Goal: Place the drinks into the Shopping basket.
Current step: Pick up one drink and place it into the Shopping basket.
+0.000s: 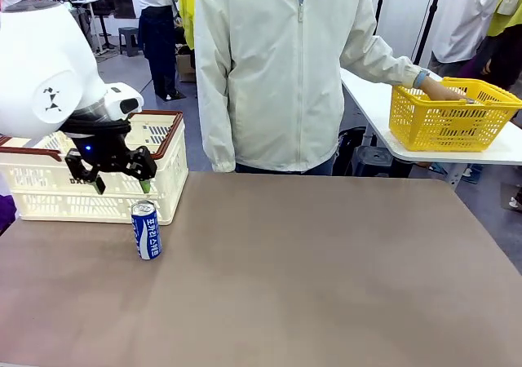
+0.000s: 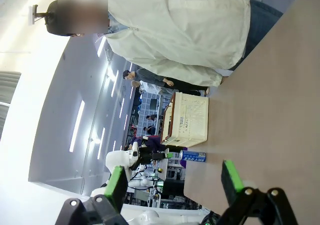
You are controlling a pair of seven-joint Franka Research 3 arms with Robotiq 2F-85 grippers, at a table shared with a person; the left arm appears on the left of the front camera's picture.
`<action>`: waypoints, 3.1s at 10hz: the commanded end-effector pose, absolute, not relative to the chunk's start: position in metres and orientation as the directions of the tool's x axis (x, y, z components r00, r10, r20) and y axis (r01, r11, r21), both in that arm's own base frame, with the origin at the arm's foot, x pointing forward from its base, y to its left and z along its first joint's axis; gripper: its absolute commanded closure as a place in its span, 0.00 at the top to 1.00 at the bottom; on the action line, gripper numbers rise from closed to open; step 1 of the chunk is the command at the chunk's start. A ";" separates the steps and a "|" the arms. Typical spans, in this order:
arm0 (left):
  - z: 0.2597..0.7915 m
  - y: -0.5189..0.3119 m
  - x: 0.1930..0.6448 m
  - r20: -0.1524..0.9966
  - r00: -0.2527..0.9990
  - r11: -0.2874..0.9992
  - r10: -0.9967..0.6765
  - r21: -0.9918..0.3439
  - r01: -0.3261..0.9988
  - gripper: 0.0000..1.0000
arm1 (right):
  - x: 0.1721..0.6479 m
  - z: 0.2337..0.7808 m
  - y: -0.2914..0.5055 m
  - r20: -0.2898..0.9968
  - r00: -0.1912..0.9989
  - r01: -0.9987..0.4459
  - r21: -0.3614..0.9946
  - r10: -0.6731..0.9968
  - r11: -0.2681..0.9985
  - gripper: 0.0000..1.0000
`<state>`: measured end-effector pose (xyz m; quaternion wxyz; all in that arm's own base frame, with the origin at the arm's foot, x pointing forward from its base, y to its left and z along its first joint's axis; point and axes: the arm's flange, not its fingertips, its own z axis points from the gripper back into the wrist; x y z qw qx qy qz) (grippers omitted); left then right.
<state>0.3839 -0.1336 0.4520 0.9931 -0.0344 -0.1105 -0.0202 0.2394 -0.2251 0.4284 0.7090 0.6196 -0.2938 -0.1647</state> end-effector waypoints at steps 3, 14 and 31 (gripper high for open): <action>0.412 -0.151 0.397 0.157 0.987 0.996 -0.026 -0.074 0.039 1.00 | 0.239 0.431 -0.227 0.225 0.777 -0.140 0.972 -0.587 0.188 1.00; 0.368 -0.158 0.411 0.151 0.988 0.999 -0.033 -0.029 0.038 0.00 | 0.239 0.431 -0.227 0.225 0.777 -0.140 0.972 -0.587 0.188 1.00; 0.617 0.001 0.426 0.499 0.765 0.798 0.407 -0.602 -0.032 0.00 | 0.209 0.452 -0.258 -0.002 0.729 -0.116 0.985 -0.684 -0.126 1.00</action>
